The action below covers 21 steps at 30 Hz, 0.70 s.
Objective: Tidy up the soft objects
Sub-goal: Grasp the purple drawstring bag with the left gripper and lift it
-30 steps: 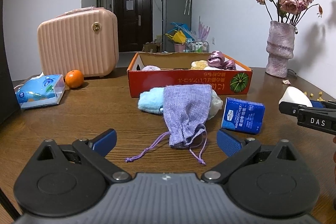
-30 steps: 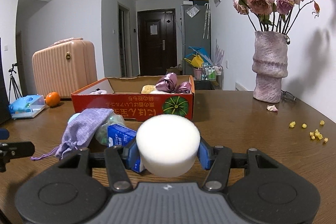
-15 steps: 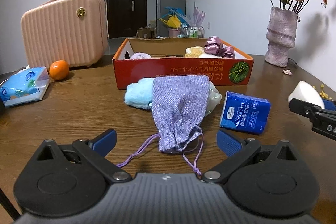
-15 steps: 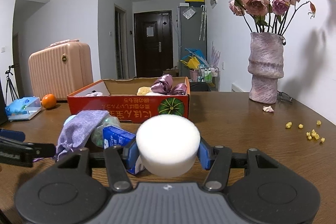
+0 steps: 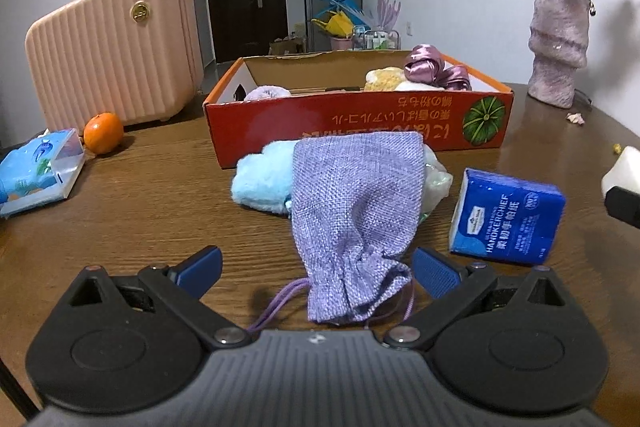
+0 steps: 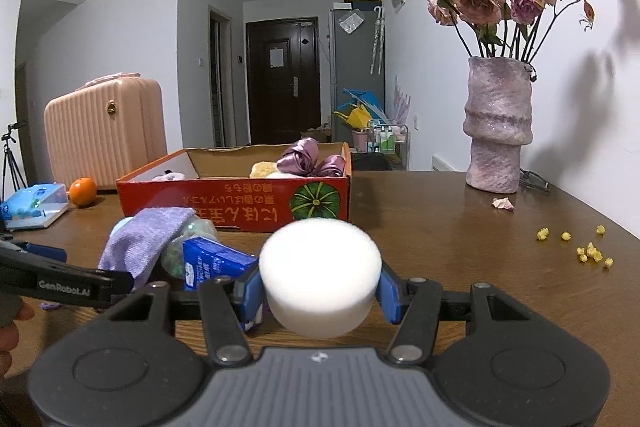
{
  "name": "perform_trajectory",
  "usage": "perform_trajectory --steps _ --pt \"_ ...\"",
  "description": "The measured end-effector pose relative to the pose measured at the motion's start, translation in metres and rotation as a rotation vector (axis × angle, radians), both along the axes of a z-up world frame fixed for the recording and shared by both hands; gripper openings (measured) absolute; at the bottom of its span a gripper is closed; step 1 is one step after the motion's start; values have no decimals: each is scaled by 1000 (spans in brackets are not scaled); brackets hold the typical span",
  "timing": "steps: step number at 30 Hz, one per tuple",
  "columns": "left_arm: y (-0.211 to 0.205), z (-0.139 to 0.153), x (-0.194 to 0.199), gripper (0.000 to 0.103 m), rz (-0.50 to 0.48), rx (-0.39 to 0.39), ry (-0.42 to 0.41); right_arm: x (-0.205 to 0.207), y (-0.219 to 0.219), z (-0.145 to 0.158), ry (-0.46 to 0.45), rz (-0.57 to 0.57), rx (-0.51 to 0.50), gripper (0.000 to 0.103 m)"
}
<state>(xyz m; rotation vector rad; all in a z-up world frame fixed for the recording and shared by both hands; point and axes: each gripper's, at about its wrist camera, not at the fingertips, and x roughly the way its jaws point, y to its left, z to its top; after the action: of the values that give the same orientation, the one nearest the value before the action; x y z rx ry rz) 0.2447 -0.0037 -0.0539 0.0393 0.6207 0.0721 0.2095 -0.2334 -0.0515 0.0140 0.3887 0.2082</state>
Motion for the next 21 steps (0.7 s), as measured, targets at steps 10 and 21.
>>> perform_trajectory --steps 10,21 --pt "-7 -7 14 95 -19 85 -7 5 0 -4 19 -21 -12 56" --pt "-8 -11 21 44 -66 95 17 8 -1 -7 27 -37 -22 56"
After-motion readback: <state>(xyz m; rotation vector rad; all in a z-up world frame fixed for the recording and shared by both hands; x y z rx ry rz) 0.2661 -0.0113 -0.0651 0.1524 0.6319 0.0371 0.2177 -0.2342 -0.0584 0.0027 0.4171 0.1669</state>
